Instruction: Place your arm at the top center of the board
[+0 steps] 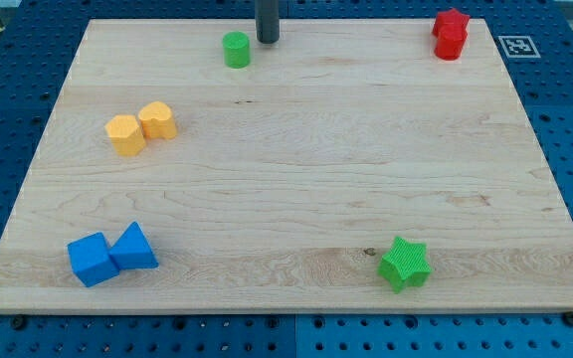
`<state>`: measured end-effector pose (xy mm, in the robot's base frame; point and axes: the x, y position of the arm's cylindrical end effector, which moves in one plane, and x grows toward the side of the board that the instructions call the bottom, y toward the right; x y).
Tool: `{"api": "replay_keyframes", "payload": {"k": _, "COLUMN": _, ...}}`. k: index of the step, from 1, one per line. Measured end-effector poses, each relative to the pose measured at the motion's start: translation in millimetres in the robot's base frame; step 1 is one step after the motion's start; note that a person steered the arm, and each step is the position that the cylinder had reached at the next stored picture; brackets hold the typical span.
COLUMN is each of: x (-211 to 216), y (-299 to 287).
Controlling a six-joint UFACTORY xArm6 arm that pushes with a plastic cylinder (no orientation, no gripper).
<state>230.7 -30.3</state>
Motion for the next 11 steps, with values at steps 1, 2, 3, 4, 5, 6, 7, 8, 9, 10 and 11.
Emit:
{"api": "replay_keyframes", "payload": {"k": 1, "x": 0.0, "y": 2.7}}
{"api": "replay_keyframes", "payload": {"k": 2, "x": 0.0, "y": 5.8}}
{"api": "replay_keyframes", "payload": {"k": 3, "x": 0.0, "y": 9.1}}
{"api": "replay_keyframes", "payload": {"k": 4, "x": 0.0, "y": 10.8}}
{"api": "replay_keyframes", "payload": {"k": 5, "x": 0.0, "y": 14.1}}
{"api": "replay_keyframes", "payload": {"k": 6, "x": 0.0, "y": 18.3}}
{"api": "replay_keyframes", "payload": {"k": 7, "x": 0.0, "y": 22.1}}
{"api": "replay_keyframes", "payload": {"k": 8, "x": 0.0, "y": 26.3}}
{"api": "replay_keyframes", "payload": {"k": 9, "x": 0.0, "y": 31.1}}
{"api": "replay_keyframes", "payload": {"k": 10, "x": 0.0, "y": 36.7}}
{"api": "replay_keyframes", "payload": {"k": 11, "x": 0.0, "y": 42.4}}
